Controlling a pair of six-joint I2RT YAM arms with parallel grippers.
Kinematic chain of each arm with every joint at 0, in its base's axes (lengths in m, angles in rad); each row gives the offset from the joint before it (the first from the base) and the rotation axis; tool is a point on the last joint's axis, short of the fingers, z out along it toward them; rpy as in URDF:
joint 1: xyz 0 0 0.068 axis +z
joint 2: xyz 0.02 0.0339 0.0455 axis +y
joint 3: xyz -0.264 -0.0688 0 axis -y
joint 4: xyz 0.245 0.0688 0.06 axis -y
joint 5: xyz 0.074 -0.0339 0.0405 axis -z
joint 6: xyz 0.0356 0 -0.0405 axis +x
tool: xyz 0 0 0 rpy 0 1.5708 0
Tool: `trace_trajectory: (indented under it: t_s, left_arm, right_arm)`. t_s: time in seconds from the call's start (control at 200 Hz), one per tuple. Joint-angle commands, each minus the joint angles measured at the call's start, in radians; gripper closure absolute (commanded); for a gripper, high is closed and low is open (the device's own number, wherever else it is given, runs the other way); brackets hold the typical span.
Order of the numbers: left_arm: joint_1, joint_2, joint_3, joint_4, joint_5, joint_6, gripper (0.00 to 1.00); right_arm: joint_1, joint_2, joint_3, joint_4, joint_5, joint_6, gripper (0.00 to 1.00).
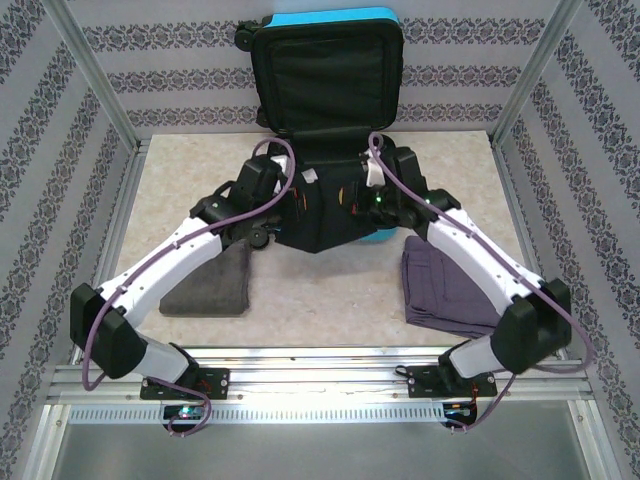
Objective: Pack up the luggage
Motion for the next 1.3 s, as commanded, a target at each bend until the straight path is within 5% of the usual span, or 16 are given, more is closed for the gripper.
trace_trajectory:
  t_s: [0.0,0.54,0.57,0.655,0.709,0.954,1.109,1.299]
  left_arm:
    - [0.042,0.068,0.080,0.096,-0.006,0.085,1.00]
    - [0.245,0.462,0.292,0.261,0.158,0.074,1.00]
    - [0.249,0.480,0.303,0.255,0.160,0.075,0.93]
    - [0.259,0.520,0.335,0.219,0.136,0.075,0.51]
    - [0.266,0.533,0.350,0.200,0.130,0.073,0.39]
    - [0.276,0.531,0.362,0.167,0.104,0.086,0.32]
    - [0.276,0.530,0.362,0.173,0.129,0.075,0.31]
    - [0.276,0.521,0.353,0.169,0.159,0.067,0.31]
  right_arm:
    - [-0.038,0.087,0.110,0.074,-0.066,-0.028,1.00]
    - [-0.152,0.532,0.441,0.031,-0.094,-0.056,1.00]
    - [-0.158,0.558,0.455,0.021,-0.095,-0.056,1.00]
    - [-0.179,0.619,0.500,-0.019,-0.096,-0.060,0.71]
    - [-0.195,0.649,0.524,-0.040,-0.083,-0.068,0.55]
    - [-0.243,0.641,0.529,-0.061,-0.047,-0.087,0.38]
    - [-0.242,0.607,0.500,-0.058,-0.048,-0.096,0.38]
    - [-0.217,0.564,0.450,-0.011,-0.117,-0.090,0.52]
